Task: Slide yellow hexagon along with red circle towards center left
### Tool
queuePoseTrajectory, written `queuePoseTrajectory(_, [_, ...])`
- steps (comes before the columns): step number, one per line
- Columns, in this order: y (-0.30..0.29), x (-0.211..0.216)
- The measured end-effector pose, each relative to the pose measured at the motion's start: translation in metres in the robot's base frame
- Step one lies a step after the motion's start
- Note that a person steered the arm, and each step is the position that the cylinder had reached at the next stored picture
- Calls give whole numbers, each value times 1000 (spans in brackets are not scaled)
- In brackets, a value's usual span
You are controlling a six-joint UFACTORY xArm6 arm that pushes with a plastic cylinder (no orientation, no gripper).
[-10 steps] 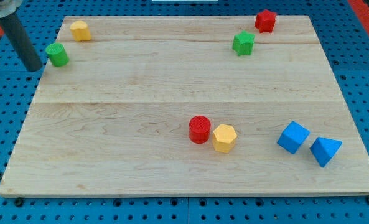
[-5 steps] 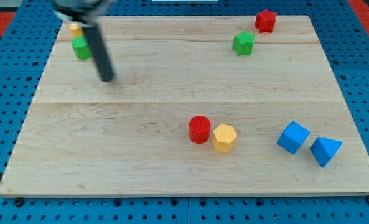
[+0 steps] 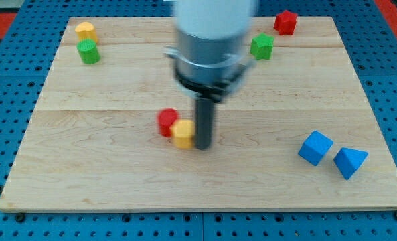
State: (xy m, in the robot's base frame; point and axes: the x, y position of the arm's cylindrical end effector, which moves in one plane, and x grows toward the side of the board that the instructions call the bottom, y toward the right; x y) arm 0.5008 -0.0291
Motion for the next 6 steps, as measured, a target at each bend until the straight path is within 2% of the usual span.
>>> queuePoseTrajectory(1, [-87,-46])
queuePoseTrajectory(2, [-86,-61])
queuePoseTrajectory(3, [-112,-101])
queuePoseTrajectory(4, [-169,-98])
queuePoseTrajectory(5, [-181,-43])
queuePoseTrajectory(6, [-165,-73])
